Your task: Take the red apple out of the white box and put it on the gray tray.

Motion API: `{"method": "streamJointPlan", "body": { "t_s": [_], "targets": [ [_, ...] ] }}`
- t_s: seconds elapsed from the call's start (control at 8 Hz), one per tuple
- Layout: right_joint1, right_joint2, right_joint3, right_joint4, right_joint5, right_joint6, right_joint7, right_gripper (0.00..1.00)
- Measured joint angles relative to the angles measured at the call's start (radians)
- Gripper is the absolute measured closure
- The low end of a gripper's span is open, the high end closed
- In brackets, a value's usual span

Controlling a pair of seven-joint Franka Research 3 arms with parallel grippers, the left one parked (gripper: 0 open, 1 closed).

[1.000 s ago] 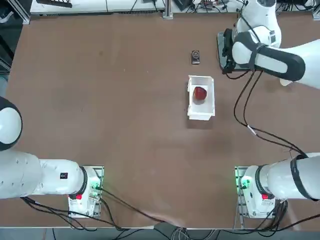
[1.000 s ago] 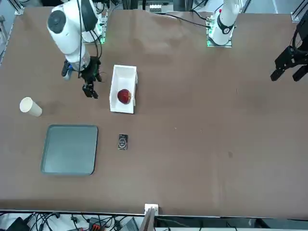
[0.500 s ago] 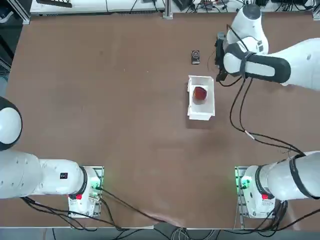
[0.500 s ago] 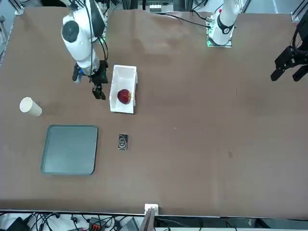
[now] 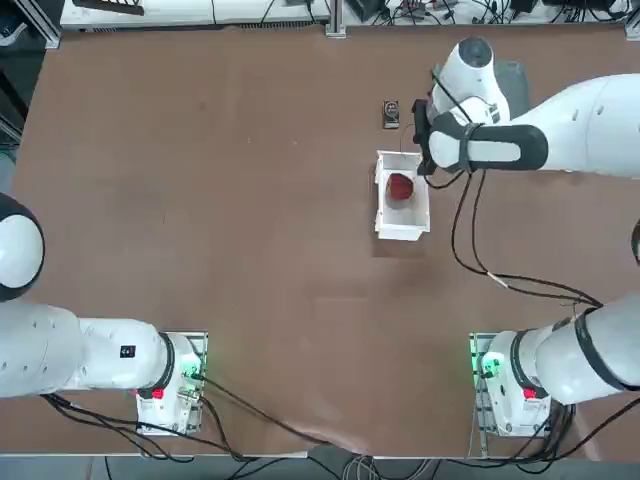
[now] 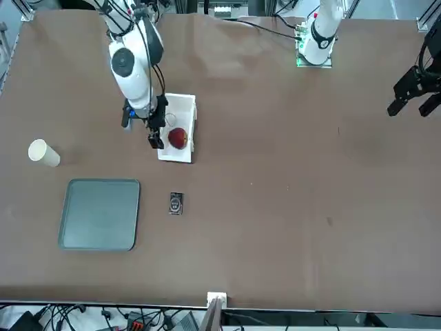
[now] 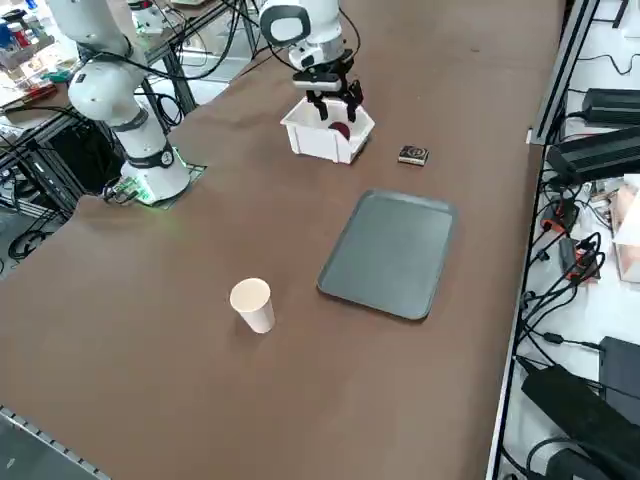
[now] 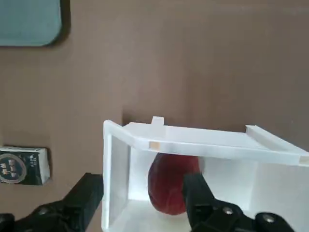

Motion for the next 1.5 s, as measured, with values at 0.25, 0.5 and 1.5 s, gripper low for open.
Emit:
{"method": "streamJointPlan", "body": {
  "t_s": [0.25,0.5,1.5],
  "targets": [
    [0.013,0.023,0.0,0.002,-0.002,0.0,0.0,0.0],
    [0.021,0.054,0.0,0.027,-0.003,0.001,0.0,0.0],
    [0.067,0.128,0.0,0.063,-0.005,0.001,0.004,0.0]
  ]
}}
